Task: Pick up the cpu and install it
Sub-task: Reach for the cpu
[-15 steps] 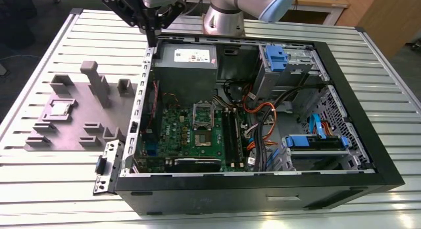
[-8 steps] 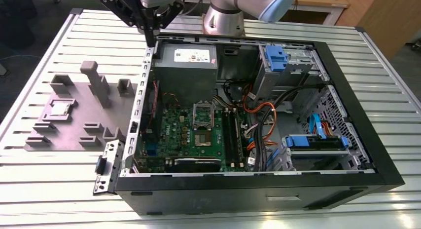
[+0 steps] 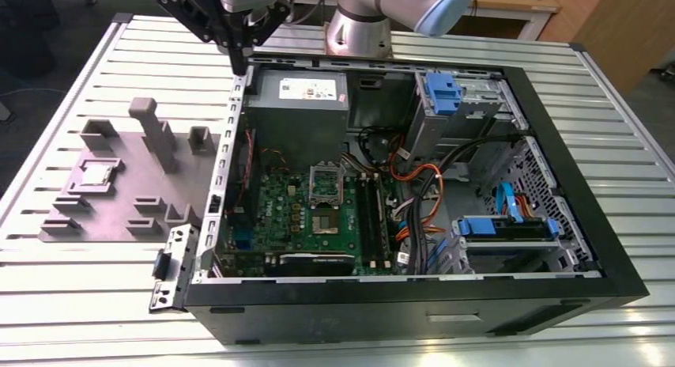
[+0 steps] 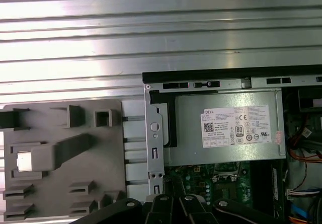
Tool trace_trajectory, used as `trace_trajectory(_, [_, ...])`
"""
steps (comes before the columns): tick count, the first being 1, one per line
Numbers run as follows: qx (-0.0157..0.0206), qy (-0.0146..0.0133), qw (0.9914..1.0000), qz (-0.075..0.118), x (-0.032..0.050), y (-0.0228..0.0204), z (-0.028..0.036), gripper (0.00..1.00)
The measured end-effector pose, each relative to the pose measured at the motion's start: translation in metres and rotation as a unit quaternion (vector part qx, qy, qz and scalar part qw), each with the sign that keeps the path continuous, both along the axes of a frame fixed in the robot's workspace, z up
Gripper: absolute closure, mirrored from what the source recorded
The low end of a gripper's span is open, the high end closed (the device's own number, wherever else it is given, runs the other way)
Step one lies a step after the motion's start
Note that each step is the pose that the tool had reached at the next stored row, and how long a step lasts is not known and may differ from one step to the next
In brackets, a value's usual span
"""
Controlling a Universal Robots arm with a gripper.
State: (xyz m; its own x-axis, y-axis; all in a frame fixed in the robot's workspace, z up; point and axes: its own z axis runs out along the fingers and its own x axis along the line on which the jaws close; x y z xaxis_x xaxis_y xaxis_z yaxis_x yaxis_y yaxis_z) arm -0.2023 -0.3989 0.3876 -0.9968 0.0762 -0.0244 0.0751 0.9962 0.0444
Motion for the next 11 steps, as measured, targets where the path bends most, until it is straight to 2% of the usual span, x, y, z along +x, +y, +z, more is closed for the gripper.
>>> trace_trajectory(11, [0.0000,0.0000,1.00000,0.000,-0.0047,0.0000,-0.0002,0.89])
